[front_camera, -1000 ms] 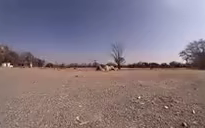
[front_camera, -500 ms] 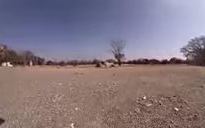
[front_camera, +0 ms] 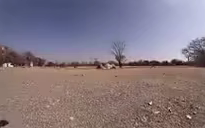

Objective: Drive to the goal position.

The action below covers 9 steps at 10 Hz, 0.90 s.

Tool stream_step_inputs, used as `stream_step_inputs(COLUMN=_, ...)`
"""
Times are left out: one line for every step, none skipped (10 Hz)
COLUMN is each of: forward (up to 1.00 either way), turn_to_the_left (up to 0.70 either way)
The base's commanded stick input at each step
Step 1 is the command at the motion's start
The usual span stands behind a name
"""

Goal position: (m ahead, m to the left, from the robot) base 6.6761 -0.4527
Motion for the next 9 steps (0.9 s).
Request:
stream_step_inputs(forward=0.5, turn_to_the_left=0.0)
stream_step_inputs(forward=0.5, turn_to_the_left=0.0)
stream_step_inputs(forward=0.5, turn_to_the_left=0.0)
stream_step_inputs(forward=0.5, turn_to_the_left=0.0)
stream_step_inputs(forward=0.5, turn_to_the_left=0.0)
stream_step_inputs(forward=0.5, turn_to_the_left=0.0)
stream_step_inputs(forward=0.5, turn_to_the_left=0.0)
stream_step_inputs(forward=0.5, turn_to_the_left=0.0)
stream_step_inputs(forward=0.5, turn_to_the_left=0.0)
